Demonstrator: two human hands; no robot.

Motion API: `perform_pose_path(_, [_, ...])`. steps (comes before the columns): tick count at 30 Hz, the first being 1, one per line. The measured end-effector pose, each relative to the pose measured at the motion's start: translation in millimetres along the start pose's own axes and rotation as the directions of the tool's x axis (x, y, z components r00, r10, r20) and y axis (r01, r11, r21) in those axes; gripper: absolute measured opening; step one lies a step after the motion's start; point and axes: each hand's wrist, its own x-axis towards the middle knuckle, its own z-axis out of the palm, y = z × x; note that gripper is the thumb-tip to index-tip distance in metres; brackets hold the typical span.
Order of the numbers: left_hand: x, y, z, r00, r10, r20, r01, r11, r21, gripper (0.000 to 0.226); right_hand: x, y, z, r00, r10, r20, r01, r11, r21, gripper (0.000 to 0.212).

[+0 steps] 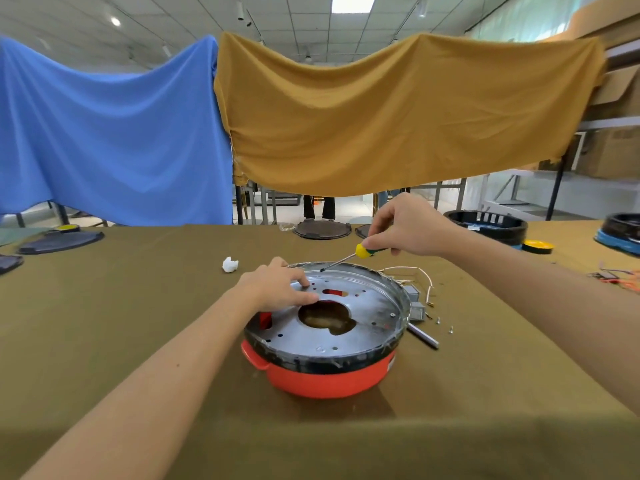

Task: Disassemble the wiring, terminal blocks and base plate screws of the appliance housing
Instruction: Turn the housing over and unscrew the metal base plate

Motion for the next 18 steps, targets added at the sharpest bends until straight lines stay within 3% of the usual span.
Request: perform_pose_path(18, [-0.2,0.2,2.4,0.996,0.009,0.090,-0.021,0.991,0.136,0.055,8.2,-5.5,-6.1,0.996,0.014,0.083,-0.009,0.998,-0.056,0.016])
